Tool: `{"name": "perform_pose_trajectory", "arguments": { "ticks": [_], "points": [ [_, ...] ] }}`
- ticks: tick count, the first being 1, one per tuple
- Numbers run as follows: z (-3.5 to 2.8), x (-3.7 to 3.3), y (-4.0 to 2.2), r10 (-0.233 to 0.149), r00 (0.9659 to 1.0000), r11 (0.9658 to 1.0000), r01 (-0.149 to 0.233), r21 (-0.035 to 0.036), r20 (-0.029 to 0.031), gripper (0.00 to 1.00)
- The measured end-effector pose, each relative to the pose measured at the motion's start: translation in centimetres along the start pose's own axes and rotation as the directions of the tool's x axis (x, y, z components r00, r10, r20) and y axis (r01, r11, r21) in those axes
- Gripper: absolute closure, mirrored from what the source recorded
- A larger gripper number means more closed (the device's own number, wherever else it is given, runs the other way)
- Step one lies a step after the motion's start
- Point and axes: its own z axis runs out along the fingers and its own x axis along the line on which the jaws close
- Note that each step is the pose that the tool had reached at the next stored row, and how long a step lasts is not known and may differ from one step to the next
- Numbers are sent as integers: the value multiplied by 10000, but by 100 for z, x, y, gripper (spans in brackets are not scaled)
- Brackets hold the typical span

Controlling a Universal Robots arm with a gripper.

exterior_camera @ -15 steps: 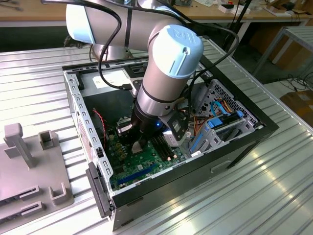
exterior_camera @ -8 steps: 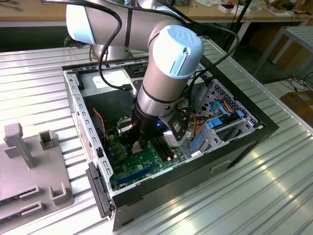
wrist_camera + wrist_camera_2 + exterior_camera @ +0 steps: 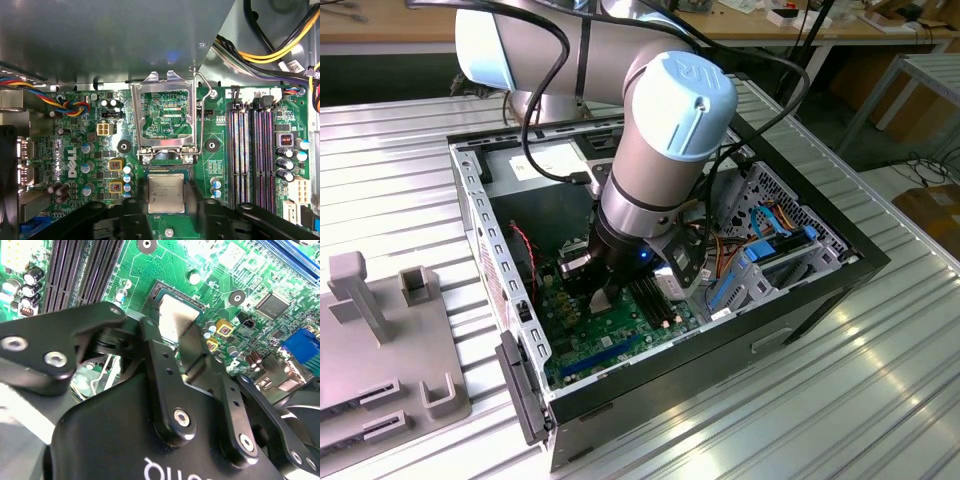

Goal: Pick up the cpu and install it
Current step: 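Place the cpu into insertion slot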

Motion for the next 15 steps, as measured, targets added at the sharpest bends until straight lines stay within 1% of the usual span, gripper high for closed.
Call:
{"name": "perform_pose_trajectory", "arguments": {
  "ticks": [1, 8, 12, 13, 15],
  "points": [
    [1, 0, -1, -1, 10000, 10000, 1, -2, 0, 60],
    [2, 0, -3, -7, 10000, 10000, 7, -10, -1, 60],
    [2, 0, -5, -24, 10000, 10000, 24, -41, -3, 59],
    [2, 0, -5, -27, 10000, 10000, 27, -51, -3, 53],
    [4, -1, -5, -30, 10000, 10000, 30, -74, -2, 53]
  ]
}}
